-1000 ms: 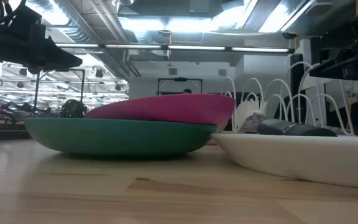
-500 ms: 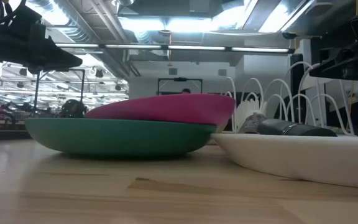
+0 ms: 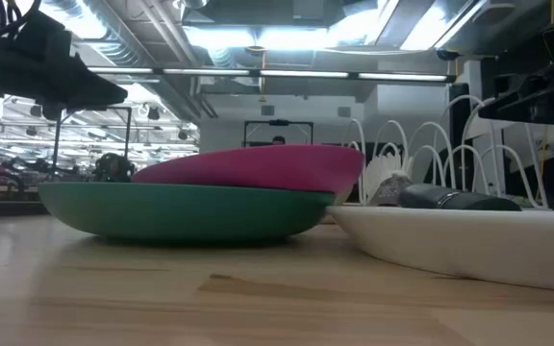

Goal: Sort dishes
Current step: Put the pink plate in the white dish rack

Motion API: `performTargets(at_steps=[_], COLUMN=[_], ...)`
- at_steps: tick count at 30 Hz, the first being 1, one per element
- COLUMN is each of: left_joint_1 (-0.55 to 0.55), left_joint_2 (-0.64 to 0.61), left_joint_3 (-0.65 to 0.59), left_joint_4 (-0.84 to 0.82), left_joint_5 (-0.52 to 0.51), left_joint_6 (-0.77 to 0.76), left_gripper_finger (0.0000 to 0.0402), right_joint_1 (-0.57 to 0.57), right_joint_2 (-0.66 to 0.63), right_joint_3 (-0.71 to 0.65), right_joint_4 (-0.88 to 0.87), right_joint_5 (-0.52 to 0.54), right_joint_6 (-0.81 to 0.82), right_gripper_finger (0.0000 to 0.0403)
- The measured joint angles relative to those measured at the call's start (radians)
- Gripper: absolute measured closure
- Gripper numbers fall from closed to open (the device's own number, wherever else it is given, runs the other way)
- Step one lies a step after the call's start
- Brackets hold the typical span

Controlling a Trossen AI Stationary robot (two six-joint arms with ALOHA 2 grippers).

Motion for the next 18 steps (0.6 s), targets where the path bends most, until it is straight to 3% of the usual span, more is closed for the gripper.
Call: performTargets(at_steps=[12,15,18], left_joint_1=[0.001,0.001,0.001], left_joint_2=[0.000,0.003,0.026], left_joint_3=[0.000,0.000,0.000], left_joint_4=[0.001,0.034,0.124], left_joint_5=[0.004,0.090,0.276], left_joint_6=[-0.297,-0.384,-0.413], left_gripper_finger=[0.0318,0.0318,0.0318], right_joint_1=[0.000,0.000,0.000], right_joint_2=[0.000,0.000,0.000], right_joint_3=[0.000,0.000,-0.001], right_joint_4=[0.001,0.007,0.017], right_joint_5=[0.001,0.024,0.065], right_joint_6=[-0.003,-0.075,-0.128], right_gripper_finger=[0.0271,0.0271,0.0271])
